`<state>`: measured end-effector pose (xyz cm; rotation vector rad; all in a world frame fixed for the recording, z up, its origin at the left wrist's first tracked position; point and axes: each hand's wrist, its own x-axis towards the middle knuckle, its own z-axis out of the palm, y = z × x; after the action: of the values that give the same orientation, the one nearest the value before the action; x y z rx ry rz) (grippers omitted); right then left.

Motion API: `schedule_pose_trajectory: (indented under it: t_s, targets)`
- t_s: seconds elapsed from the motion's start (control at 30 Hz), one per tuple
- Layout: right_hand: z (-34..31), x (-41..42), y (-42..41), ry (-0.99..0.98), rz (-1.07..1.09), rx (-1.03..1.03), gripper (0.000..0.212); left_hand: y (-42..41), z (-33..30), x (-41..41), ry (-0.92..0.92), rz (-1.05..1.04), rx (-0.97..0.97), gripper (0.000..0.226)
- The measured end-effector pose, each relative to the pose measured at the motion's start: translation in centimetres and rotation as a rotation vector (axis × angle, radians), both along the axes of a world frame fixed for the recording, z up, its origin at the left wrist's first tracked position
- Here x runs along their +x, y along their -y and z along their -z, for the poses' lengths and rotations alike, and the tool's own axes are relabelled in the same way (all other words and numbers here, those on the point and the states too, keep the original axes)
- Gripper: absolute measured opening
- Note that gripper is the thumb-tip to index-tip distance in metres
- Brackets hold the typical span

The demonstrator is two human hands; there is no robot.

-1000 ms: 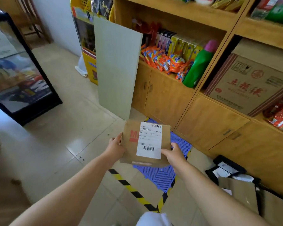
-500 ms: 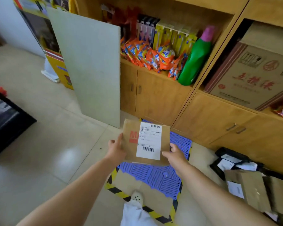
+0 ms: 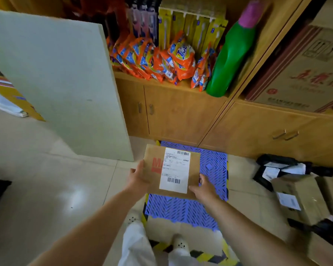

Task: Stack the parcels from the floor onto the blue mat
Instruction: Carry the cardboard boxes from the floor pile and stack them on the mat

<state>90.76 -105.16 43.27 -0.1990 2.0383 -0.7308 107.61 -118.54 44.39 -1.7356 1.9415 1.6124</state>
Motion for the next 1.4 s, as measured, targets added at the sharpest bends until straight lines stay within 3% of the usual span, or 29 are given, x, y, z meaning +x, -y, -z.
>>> schedule_pose_trajectory:
  t_s: [0.17,0.33,0.43,0.73,0.93,1.13,1.4]
  targets:
    - [5.0,-0.6,4.7,0.026,0.083,0.066,0.068,6.2,6.0,-2.1,0.039,0.109,0.044,0.079]
    - [14.5,-3.5,8.6,0.027,0.142,0.077,0.075,10.7,14.0,-5.2,0.056,0.207,0.004,0.077]
    - [19.2,-5.6,10.7,0.043,0.206,0.090,0.069,12.1,19.4,-7.6,0.079,0.229,-0.031,0.075]
    - [38.7,-12.6,13.8,0.002,0.151,0.082,0.078,14.5,40.5,-13.8,0.036,0.266,-0.122,0.067]
    - [49.1,-15.0,14.8,-0.048,0.138,0.066,0.078,15.5,52.0,-16.4,0.095,0.279,-0.166,0.078]
    - [55.3,-16.1,15.0,-0.106,0.108,-0.076,0.092,15.7,58.2,-17.8,0.018,0.176,-0.145,0.080]
    - [58.4,-17.5,15.7,-0.238,-0.072,-0.061,0.080,16.7,60.1,-19.3,-0.103,0.089,-0.134,0.080]
